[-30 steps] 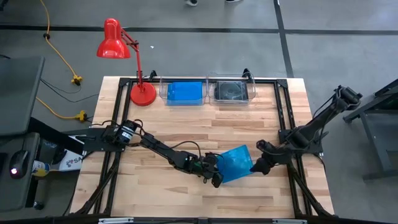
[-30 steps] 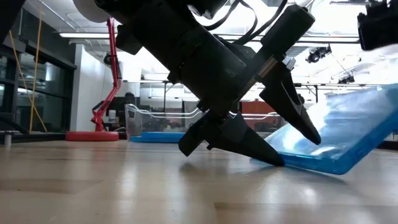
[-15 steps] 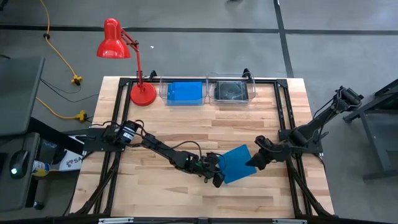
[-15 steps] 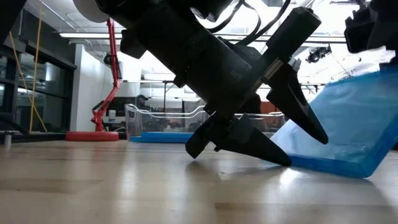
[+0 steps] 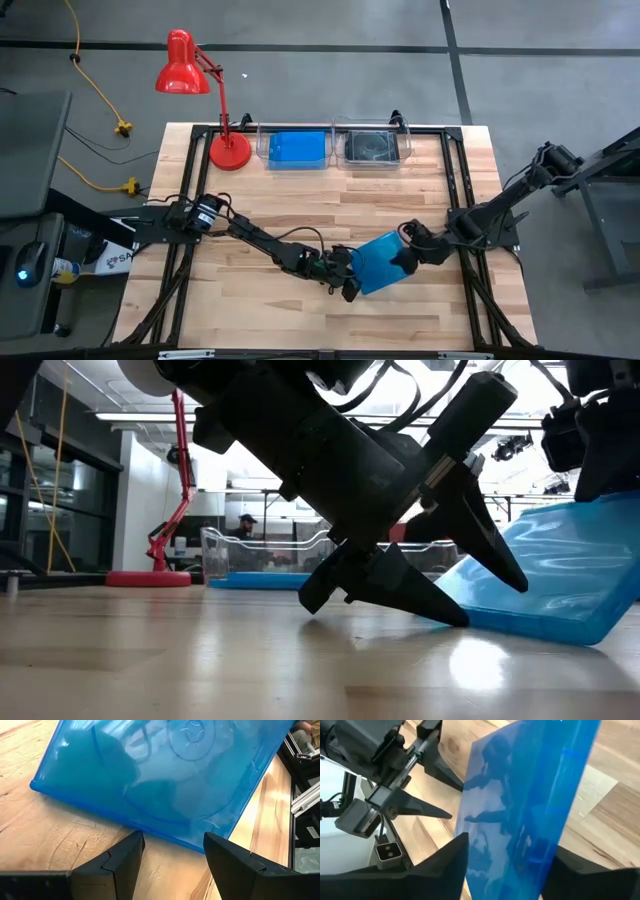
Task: Pick & place jewel cases by type
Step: Put the blue cd case into the left transparent bin
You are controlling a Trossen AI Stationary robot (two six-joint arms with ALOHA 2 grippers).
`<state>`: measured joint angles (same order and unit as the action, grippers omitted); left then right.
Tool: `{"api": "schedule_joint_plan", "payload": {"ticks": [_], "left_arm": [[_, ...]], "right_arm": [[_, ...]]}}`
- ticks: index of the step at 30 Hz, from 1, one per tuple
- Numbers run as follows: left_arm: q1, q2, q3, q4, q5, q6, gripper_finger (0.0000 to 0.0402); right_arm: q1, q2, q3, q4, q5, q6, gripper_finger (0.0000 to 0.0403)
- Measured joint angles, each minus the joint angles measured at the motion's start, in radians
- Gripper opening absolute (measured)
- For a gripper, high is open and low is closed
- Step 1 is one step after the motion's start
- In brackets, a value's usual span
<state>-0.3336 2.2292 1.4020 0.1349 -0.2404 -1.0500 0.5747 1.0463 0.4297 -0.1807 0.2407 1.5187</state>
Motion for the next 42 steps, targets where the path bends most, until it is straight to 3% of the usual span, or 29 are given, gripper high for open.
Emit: {"api": "schedule_joint_plan", "payload": {"ticks": [12,18,25,30,35,42], "left_arm": [[0.000,-0.019,-0.012,-0.005,0.006,0.081,0.0214],[0.005,-0.131,-0.089,-0.155,-0.112,0.108,0.0214],[-0.012,-0.380,-0.186,-0.422,-0.278,0.110,0.0214],[-0.075,-0.602,-0.195,-0.686,-0.470,0.170,0.0214],[-0.150,-0.795,-0.195,-0.920,-0.629,0.242,0.0214],[-0.232,-0.972,-0.194,-1.052,-0.703,0.323,0.0214]], "right_arm": [[0.000,-0.001,0.000,0.004,0.042,-0.032,0.0071],[0.001,-0.003,0.001,0.037,0.046,-0.059,0.0023],[0.002,-0.002,0.001,0.049,0.051,-0.084,0.0024],[0.001,-0.005,-0.001,0.113,0.098,-0.108,0.0027],[-0.020,-0.011,-0.002,0.275,0.173,-0.219,0.0019],[-0.098,-0.035,-0.002,0.534,0.225,-0.388,0.0019]]}}
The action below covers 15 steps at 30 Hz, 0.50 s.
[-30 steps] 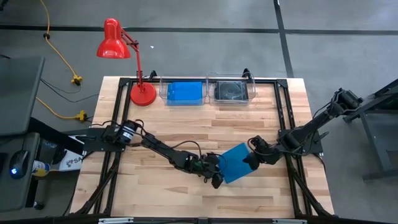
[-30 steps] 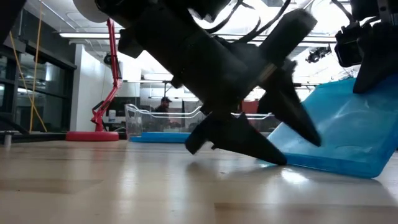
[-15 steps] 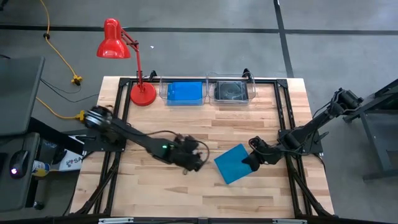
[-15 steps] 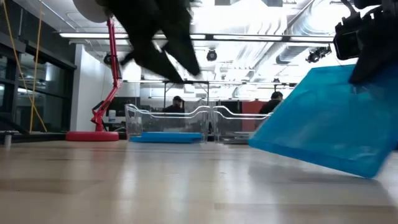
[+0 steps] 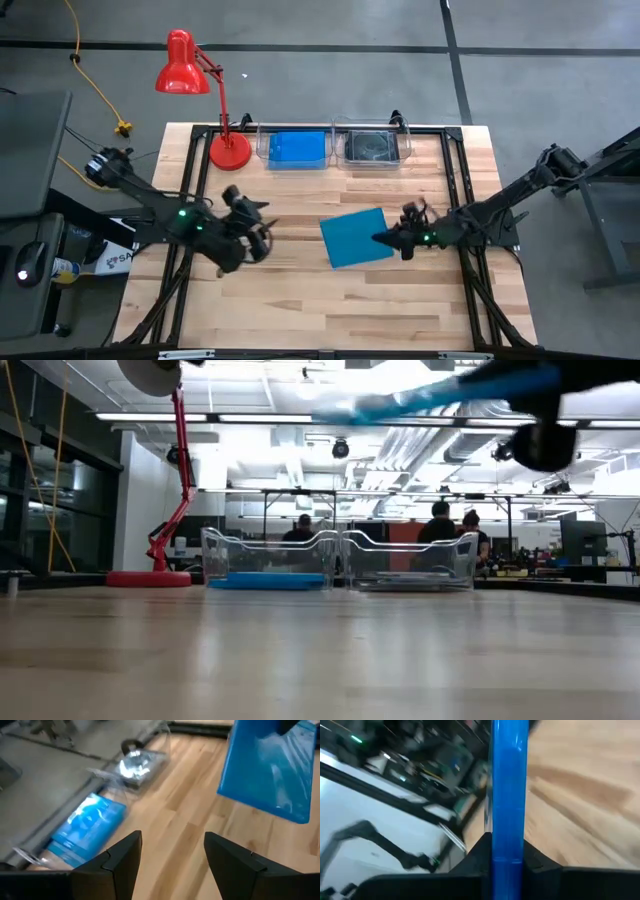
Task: Pick & place jewel cases by type
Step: Put the blue cd case into the left transparent bin
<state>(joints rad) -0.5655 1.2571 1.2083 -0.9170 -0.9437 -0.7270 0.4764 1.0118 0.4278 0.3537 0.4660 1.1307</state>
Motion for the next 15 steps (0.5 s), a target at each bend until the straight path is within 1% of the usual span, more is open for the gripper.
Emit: {"api": "schedule_joint_plan", "payload": {"ticks": [4,6,11,15], "left_arm": [[-0.043,-0.073,0.000,-0.067,-0.080,0.022,0.0214],[-0.061,-0.104,0.000,-0.121,-0.113,0.024,0.0214],[-0.063,-0.161,0.001,-0.243,-0.133,0.023,0.0214],[-0.063,-0.195,0.001,-0.292,-0.170,0.024,0.0214]], "right_arm": [[-0.050,-0.012,0.001,0.121,0.000,-0.088,0.0019],[-0.075,-0.019,0.001,0.151,0.000,-0.115,0.0019],[-0.140,-0.019,0.003,0.212,-0.011,-0.134,0.0019],[-0.188,-0.019,0.047,0.211,-0.042,-0.192,0.0019]]}}
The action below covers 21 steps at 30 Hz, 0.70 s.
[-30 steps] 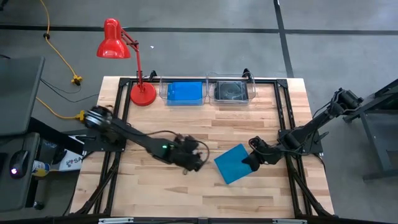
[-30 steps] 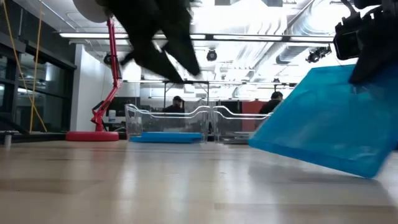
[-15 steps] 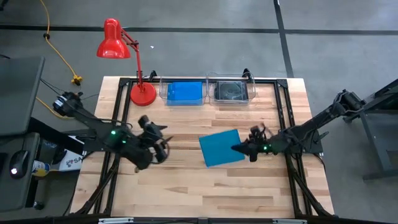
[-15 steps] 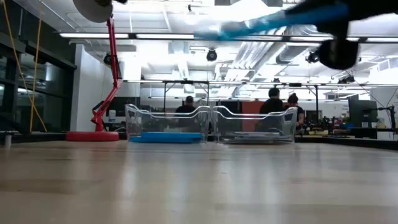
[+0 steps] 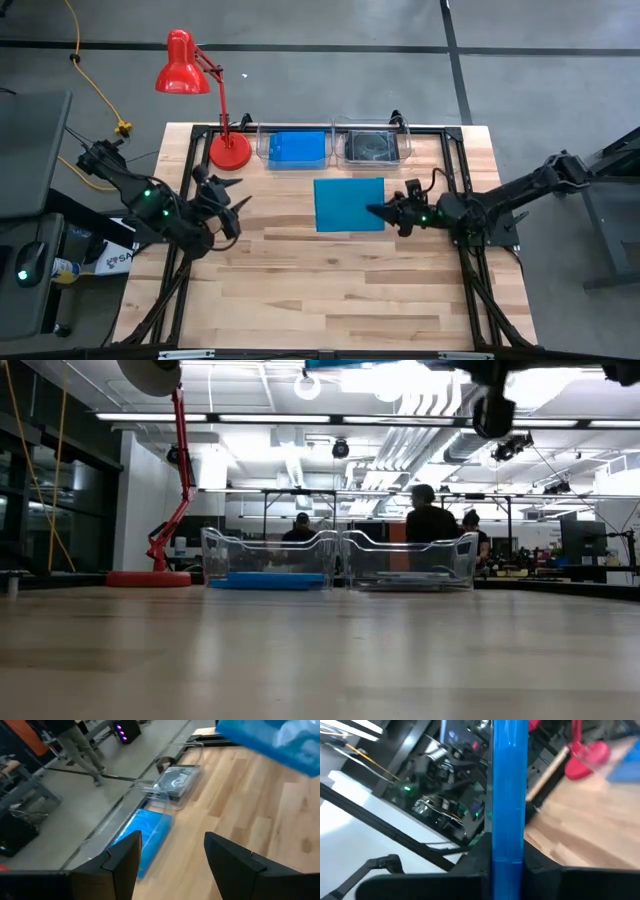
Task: Pick & place jewel cases by type
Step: Put the blue cd case into the left transparent bin
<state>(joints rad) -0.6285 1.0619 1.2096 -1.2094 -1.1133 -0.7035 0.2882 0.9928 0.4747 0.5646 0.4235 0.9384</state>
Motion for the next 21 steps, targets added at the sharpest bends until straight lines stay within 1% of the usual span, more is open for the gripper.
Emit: {"api": "schedule_joint_plan", "payload": {"ticks": [4,6,8,11,14,21], "left_arm": [[0.000,-0.015,0.000,-0.030,-0.052,-0.008,0.0214],[0.000,-0.020,0.000,-0.026,-0.079,-0.008,0.0214],[0.002,-0.021,0.000,-0.013,-0.083,-0.011,0.0214],[0.032,-0.015,0.000,0.014,-0.076,-0.012,0.0214],[0.061,-0.012,0.000,0.046,-0.047,-0.007,0.0214],[0.122,-0.013,0.000,0.056,-0.015,-0.006,0.0214]], "right_arm": [[-0.042,0.000,0.075,-0.042,-0.031,-0.072,0.0019],[-0.057,0.000,0.121,-0.096,-0.049,-0.112,0.0019],[-0.068,0.000,0.173,-0.176,-0.063,-0.151,0.0019],[-0.071,0.000,0.252,-0.290,-0.064,-0.215,0.0019],[-0.071,0.000,0.325,-0.360,-0.053,-0.282,0.0019],[-0.072,0.000,0.441,-0.404,-0.037,-0.401,0.0019]]}}
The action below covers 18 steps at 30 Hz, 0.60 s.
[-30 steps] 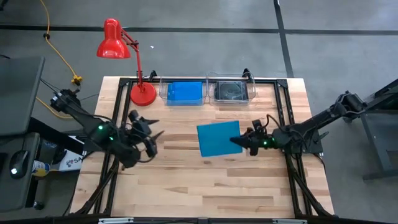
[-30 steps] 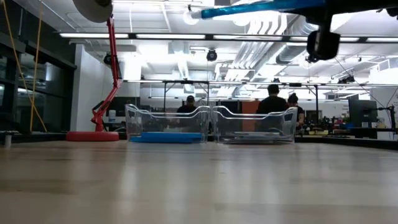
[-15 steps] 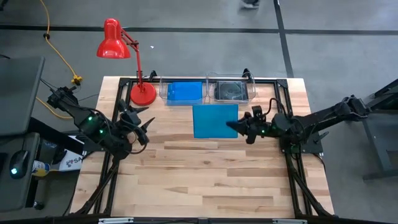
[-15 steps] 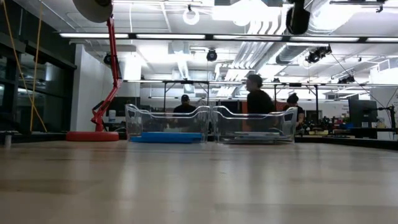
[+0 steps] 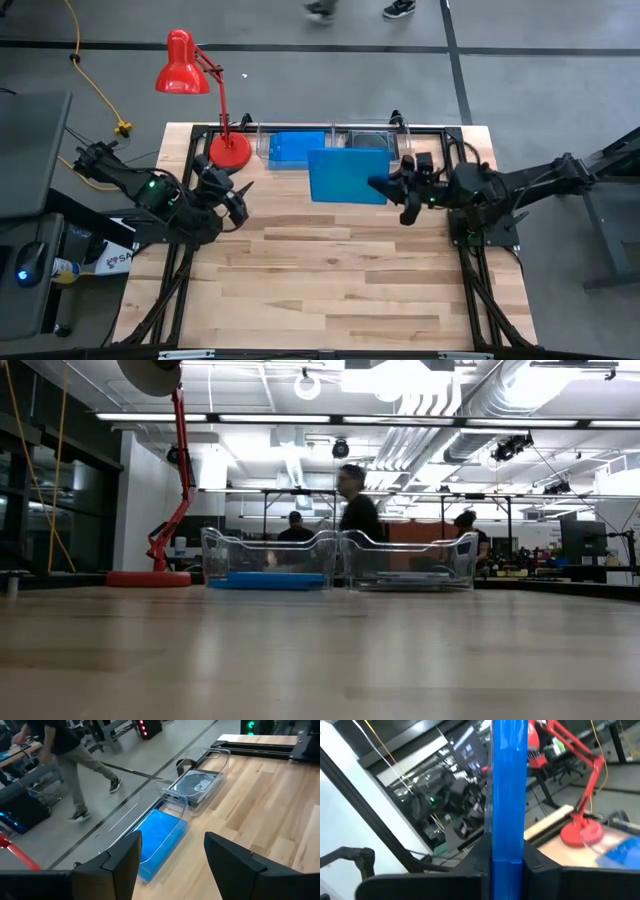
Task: Pick & place jewel cases by type
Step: Put the blue cd case into the left transparent bin
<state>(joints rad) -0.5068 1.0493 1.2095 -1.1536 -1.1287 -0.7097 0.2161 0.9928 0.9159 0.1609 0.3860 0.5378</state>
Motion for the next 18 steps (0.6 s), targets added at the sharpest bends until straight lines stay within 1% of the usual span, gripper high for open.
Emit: {"api": "schedule_joint_plan", "payload": {"ticks": [6,11,15,18], "left_arm": [[0.005,0.000,0.000,0.000,0.005,0.000,0.0214],[0.005,-0.012,0.000,0.002,0.005,-0.001,0.0214],[0.005,-0.048,0.000,-0.001,-0.004,0.007,0.0214],[0.005,-0.081,0.000,-0.003,-0.007,0.039,0.0214]], "right_arm": [[0.000,0.000,0.060,0.000,0.001,-0.069,0.0019],[0.000,0.011,0.078,0.009,0.023,-0.070,0.0019],[-0.012,0.053,0.113,0.027,0.023,-0.085,0.0019],[-0.049,0.100,0.168,0.030,0.011,-0.094,0.0019]]}}
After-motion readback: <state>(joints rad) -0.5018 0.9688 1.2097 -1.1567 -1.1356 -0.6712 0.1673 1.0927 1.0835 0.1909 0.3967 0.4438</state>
